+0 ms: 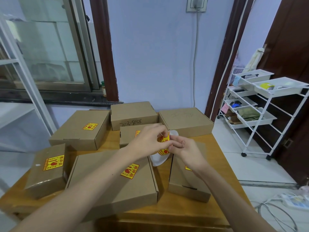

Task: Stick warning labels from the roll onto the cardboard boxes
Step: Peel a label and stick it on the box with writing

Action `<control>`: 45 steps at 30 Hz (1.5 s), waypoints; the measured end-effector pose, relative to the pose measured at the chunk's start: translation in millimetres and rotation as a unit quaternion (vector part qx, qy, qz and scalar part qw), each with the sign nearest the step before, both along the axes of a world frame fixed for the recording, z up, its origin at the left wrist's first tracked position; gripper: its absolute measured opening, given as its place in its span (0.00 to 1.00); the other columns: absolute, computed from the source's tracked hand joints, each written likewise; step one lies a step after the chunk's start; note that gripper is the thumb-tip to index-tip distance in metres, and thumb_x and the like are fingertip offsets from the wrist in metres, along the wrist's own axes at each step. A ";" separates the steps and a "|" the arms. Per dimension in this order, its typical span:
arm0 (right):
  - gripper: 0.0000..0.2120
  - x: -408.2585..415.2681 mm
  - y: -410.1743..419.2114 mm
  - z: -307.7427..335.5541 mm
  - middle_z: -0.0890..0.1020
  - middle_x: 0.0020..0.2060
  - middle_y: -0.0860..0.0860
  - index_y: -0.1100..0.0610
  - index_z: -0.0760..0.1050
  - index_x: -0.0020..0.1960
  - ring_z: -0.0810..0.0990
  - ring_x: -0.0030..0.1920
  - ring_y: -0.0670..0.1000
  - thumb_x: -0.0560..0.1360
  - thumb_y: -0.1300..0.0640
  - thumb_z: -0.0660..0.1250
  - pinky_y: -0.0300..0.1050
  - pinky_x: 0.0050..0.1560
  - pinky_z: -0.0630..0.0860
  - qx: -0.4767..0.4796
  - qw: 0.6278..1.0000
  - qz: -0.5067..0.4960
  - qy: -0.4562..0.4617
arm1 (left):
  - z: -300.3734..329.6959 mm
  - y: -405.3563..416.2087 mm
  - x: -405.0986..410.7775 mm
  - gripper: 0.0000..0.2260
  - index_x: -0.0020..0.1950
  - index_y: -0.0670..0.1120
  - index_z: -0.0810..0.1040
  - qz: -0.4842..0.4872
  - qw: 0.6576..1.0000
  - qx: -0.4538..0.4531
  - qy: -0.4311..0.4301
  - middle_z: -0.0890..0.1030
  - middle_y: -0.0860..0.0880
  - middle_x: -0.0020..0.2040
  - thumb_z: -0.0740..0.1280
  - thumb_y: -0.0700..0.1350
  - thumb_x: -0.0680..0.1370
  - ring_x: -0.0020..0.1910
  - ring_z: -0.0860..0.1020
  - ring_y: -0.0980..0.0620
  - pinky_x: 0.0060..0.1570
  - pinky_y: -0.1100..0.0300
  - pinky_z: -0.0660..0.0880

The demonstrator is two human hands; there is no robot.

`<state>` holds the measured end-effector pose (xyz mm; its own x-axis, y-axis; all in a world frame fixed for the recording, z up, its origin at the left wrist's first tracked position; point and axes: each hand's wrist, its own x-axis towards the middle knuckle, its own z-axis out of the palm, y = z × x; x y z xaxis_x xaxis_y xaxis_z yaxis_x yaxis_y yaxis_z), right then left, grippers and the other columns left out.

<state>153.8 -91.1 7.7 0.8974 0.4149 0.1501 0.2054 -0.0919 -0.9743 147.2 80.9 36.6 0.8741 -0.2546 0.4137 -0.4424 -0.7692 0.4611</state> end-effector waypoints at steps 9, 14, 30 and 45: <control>0.18 -4.8 2.7 7.6 0.87 0.47 0.43 0.48 0.79 0.57 0.83 0.53 0.41 0.77 0.69 0.64 0.31 0.52 0.77 -0.005 1.000 -0.021 -0.018 | -3.9 -2.8 1.5 0.04 0.43 0.48 0.75 0.002 1.000 -0.002 -0.015 0.76 0.51 0.42 0.67 0.47 0.74 0.44 0.74 0.52 0.45 0.52 0.75; 0.19 -7.4 1.4 7.5 0.87 0.49 0.43 0.45 0.79 0.55 0.83 0.55 0.41 0.77 0.69 0.64 0.32 0.54 0.77 -0.021 0.999 -0.017 -0.031 | -4.4 -5.5 0.9 0.13 0.43 0.48 0.74 0.020 1.000 0.016 -0.006 0.73 0.54 0.41 0.69 0.56 0.74 0.42 0.71 0.56 0.40 0.61 0.70; 0.18 -8.0 -3.1 9.7 0.87 0.45 0.40 0.48 0.78 0.57 0.84 0.52 0.39 0.77 0.69 0.65 0.29 0.49 0.77 -0.006 0.999 -0.036 0.004 | -5.7 -5.0 -2.8 0.05 0.44 0.50 0.76 -0.006 1.000 0.001 -0.026 0.75 0.53 0.43 0.67 0.50 0.77 0.43 0.73 0.56 0.43 0.58 0.73; 0.19 3.5 -2.1 7.2 0.86 0.44 0.47 0.57 0.75 0.66 0.85 0.40 0.37 0.76 0.63 0.70 0.25 0.36 0.75 0.033 0.990 -0.133 0.027 | -1.5 11.7 15.9 0.04 0.45 0.47 0.80 0.053 0.995 -0.078 -0.016 0.81 0.55 0.42 0.66 0.44 0.78 0.44 0.79 0.60 0.43 0.60 0.79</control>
